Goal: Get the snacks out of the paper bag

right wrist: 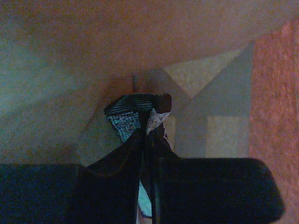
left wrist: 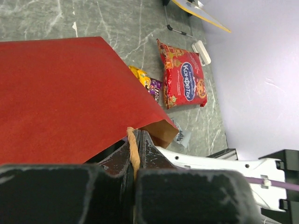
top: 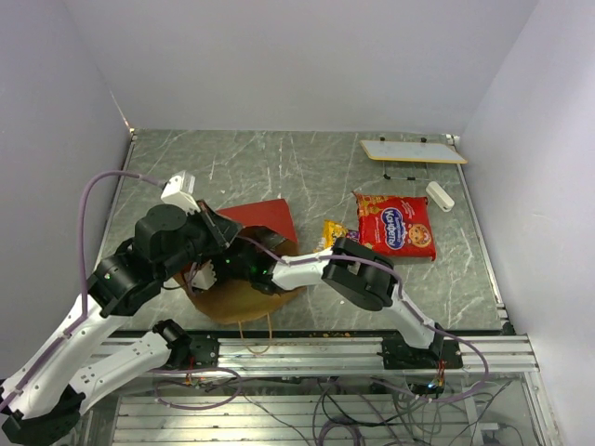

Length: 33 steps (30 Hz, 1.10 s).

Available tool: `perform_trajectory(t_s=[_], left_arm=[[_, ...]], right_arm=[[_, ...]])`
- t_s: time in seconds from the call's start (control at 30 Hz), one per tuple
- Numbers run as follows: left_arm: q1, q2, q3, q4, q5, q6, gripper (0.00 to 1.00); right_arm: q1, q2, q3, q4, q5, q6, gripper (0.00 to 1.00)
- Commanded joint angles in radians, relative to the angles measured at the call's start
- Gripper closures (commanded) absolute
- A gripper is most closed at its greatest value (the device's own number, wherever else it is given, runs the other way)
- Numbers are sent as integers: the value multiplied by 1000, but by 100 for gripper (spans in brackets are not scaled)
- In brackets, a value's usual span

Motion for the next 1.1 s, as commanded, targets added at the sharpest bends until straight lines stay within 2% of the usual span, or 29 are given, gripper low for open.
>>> perform_trajectory(t_s=[0.0,0.17,0.3,0.47,0.7,0.8,0.9,1.07], left_arm=[[-3,-11,7,-15,-91,-44,93],[-3,16,-20,-7,-137,-87,93],[-2,55,3,-18,-139,-77,93],[-2,63,-18,20,-127,-125,93],[-1,118,46,-56,-146,-132,93],[-2,114,44,-16,-120,-122,93],[-1,121,52,-41,-146,-132,93],[-2,148,90,-30,-123,-130,93]], right_arm=[[-1,-128,-95,61,16,90,92],[7,-298,-246,71,-3,178,100],[12,-444,-346,32,-35,327,100],[36,-620,-498,-37,-43,406,100],[37,-904,-663,-98,-67,547,100],[37,-1016,-683,-106,-25,647,100],[37,-1105,-658,-135,46,721,100],[38,-1218,-577,-174,258,780,100]])
